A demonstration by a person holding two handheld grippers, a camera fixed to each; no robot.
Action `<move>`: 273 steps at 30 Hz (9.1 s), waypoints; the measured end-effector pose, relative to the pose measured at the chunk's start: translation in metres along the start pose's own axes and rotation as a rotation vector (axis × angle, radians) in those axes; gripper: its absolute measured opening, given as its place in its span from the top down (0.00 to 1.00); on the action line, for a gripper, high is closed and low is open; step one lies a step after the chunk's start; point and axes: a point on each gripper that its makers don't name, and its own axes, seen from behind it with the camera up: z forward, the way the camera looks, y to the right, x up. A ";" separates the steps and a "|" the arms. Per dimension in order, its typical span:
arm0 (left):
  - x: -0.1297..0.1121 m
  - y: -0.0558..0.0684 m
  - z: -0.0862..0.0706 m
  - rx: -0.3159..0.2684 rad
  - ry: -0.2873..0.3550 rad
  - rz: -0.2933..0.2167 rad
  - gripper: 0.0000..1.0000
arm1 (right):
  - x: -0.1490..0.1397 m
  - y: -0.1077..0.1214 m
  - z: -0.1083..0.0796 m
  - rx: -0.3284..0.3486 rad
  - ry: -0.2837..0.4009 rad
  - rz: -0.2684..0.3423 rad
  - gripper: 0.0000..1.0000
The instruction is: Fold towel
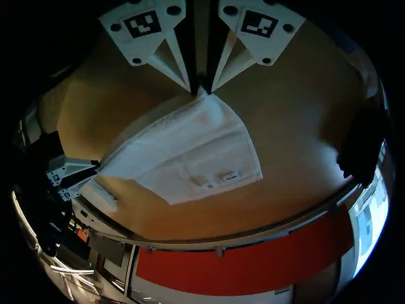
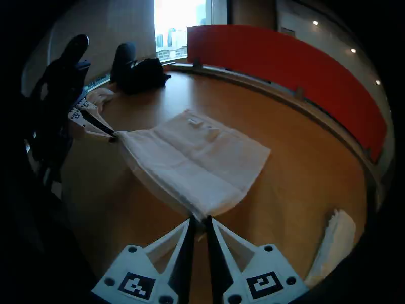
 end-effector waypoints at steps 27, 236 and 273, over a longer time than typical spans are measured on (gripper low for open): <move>0.025 0.018 -0.057 -0.023 0.025 -0.061 0.88 | 0.034 -0.007 -0.052 0.007 0.033 -0.006 0.84; -0.076 -0.068 -0.061 0.353 -0.059 -0.381 0.01 | -0.018 0.043 0.049 -0.010 -0.147 -0.003 0.33; -0.085 -0.065 -0.059 0.348 -0.082 -0.386 0.02 | -0.029 0.044 0.054 0.065 -0.207 -0.038 0.93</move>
